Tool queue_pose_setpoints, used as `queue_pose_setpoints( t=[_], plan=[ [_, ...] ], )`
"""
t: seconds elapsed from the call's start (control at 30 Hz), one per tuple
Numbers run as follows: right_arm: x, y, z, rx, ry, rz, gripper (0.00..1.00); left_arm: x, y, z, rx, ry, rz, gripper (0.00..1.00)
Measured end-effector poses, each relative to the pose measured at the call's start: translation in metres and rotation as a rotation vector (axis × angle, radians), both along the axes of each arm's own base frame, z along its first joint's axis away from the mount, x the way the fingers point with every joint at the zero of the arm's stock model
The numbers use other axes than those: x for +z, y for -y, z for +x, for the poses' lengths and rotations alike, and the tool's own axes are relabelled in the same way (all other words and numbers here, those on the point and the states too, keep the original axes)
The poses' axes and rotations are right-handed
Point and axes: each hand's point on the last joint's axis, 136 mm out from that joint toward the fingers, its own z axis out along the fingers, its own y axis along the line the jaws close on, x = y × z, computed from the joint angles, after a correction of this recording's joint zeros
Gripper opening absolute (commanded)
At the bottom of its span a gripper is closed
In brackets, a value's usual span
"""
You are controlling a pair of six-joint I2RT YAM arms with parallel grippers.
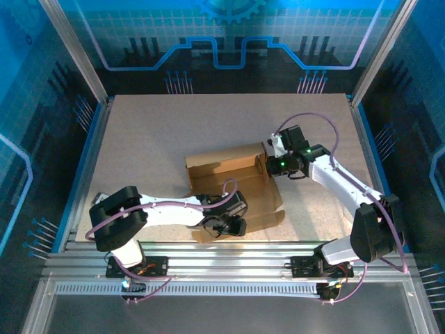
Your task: Fold the paper box
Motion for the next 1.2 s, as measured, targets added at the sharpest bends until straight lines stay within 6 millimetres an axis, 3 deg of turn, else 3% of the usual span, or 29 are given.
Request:
queue_pose_setpoints(
  t=[0.1, 0.2, 0.27, 0.5, 0.6, 0.67, 0.77, 0.9, 1.07, 1.2],
  plan=[
    [-0.001, -0.001, 0.004, 0.000, 0.021, -0.009, 0.00, 0.010, -0.002, 0.010, 0.034, 0.006, -0.028, 0.39],
    [-0.001, -0.004, 0.008, 0.015, 0.044, -0.015, 0.00, 0.036, -0.004, 0.022, 0.063, 0.022, -0.093, 0.41],
    [-0.001, -0.008, 0.012, 0.041, 0.058, -0.021, 0.00, 0.060, -0.006, 0.032, 0.079, 0.040, -0.135, 0.42],
    [0.001, -0.033, 0.032, 0.158, 0.089, -0.060, 0.00, 0.183, -0.020, 0.086, 0.124, 0.211, -0.317, 0.44],
    [0.001, -0.045, 0.037, 0.202, 0.095, -0.071, 0.00, 0.215, -0.037, 0.109, 0.153, 0.284, -0.335, 0.45],
    [0.001, -0.053, 0.040, 0.225, 0.099, -0.074, 0.00, 0.225, -0.050, 0.125, 0.176, 0.323, -0.332, 0.47],
    [0.001, -0.063, 0.043, 0.252, 0.103, -0.078, 0.00, 0.227, -0.071, 0.148, 0.216, 0.367, -0.307, 0.52],
    [0.001, -0.072, 0.048, 0.271, 0.111, -0.078, 0.00, 0.213, -0.090, 0.183, 0.269, 0.386, -0.280, 0.55],
    [0.001, -0.076, 0.049, 0.283, 0.119, -0.078, 0.00, 0.184, -0.095, 0.228, 0.288, 0.392, -0.289, 0.56],
    [0.001, -0.077, 0.050, 0.284, 0.123, -0.073, 0.00, 0.162, -0.092, 0.252, 0.267, 0.403, -0.294, 0.57]
  ],
)
